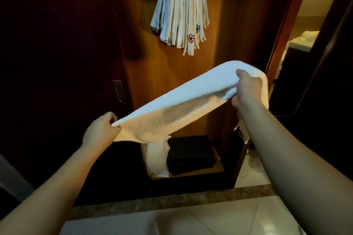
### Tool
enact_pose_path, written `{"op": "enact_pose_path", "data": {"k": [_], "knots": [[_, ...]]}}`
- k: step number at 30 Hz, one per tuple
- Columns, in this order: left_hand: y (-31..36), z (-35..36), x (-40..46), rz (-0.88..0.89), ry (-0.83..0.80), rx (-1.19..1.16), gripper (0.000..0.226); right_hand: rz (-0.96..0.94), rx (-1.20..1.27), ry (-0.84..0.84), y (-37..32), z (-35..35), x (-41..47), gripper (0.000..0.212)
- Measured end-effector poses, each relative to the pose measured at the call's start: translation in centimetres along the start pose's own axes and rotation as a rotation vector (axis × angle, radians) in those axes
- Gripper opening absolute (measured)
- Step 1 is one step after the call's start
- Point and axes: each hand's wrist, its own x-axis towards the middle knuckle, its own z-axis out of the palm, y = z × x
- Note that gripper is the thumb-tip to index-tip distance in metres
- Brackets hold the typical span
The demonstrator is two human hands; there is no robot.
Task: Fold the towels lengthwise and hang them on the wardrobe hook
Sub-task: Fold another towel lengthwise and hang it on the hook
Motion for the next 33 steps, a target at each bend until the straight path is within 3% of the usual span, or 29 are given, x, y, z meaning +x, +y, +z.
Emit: {"op": "enact_pose_path", "data": {"k": [4,9,11,14,16,18,19,21,26,29,33], "knots": [[-0.9,-1.6,0.2,-0.020,0.004,-0.392,0.016,0.016,0.031,0.031,0.0,-0.2,0.8,0.072],[-1.7,-6.6,2.1,0.184,0.239,-1.174,0.020,0.048,0.197,-0.016,-0.8,0.3,1.1,0.061],[-1.8,-6.4,1.6,0.218,0.075,-1.379,0.026,0.057,0.288,-0.017,-0.9,0.8,0.9,0.061],[-1.8,-2.2,-0.5,0.065,-0.196,-1.165,0.027,0.105,0.318,-0.036,-0.4,1.1,0.8,0.057],[-2.5,-1.5,-0.5,0.013,-0.155,-0.980,0.029,0.131,0.318,-0.043,0.1,0.6,0.9,0.058],[-3.0,-2.4,0.1,-0.106,-0.026,-0.827,0.064,0.154,0.321,-0.027,0.7,-0.1,1.3,0.059],[-2.8,-2.8,0.3,-0.128,0.046,-0.800,0.056,0.157,0.331,-0.023,0.9,-0.4,1.5,0.055],[-1.3,-3.4,-0.4,-0.085,0.163,-0.862,0.014,0.159,0.348,-0.026,1.1,-0.8,1.7,0.046],[0.7,-3.5,-1.9,-0.087,0.217,-1.169,0.037,0.150,0.325,-0.089,1.6,-1.8,2.0,0.042],[0.5,-3.2,-2.1,-0.049,0.186,-1.210,0.033,0.155,0.321,-0.126,2.0,-2.5,2.5,0.048],[1.3,-3.2,-2.3,0.126,0.041,-1.155,0.023,0.167,0.307,-0.150,2.7,-3.5,2.8,0.048]]}}
